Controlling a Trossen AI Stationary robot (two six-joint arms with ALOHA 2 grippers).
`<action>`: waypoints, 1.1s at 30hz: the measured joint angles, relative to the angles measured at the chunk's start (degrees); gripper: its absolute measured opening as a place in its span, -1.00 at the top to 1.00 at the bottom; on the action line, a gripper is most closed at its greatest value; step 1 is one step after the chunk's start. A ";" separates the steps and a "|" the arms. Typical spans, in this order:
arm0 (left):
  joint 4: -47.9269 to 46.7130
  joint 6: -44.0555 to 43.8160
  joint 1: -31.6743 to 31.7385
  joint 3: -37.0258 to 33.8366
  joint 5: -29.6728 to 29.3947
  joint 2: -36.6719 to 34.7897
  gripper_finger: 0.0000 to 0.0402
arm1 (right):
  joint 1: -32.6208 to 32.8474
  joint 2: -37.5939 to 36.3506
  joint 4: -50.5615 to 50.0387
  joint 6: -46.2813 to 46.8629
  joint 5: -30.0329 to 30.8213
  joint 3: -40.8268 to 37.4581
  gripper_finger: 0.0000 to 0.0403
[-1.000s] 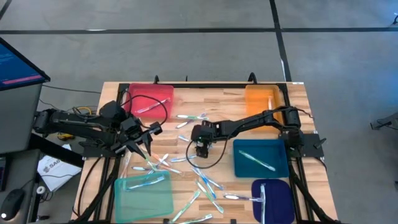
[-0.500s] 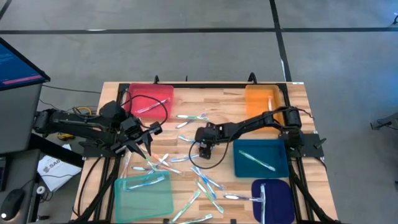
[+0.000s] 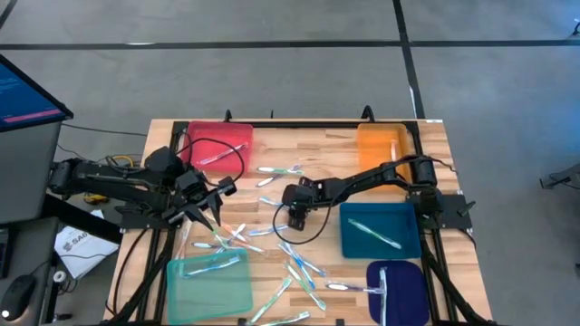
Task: Pick & Place Toothbrushes
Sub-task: Put the blue toothbrush into the green bin
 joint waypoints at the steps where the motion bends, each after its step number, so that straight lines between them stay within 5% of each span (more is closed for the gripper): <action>1: 0.00 -0.01 0.01 0.00 0.00 0.00 0.64 | -0.02 0.02 0.02 -0.16 -0.37 0.00 0.28; 9: 0.02 0.02 0.00 0.00 0.04 0.00 0.64 | -0.68 -0.10 -1.95 -1.10 -2.24 1.64 0.92; 21: -0.01 0.02 0.00 0.00 0.09 0.00 0.64 | 0.08 -3.71 -2.92 -4.62 -2.28 5.39 0.92; 33: -0.35 0.01 0.01 0.00 0.28 0.00 0.64 | 3.30 -19.59 -2.93 -7.60 9.17 3.37 0.93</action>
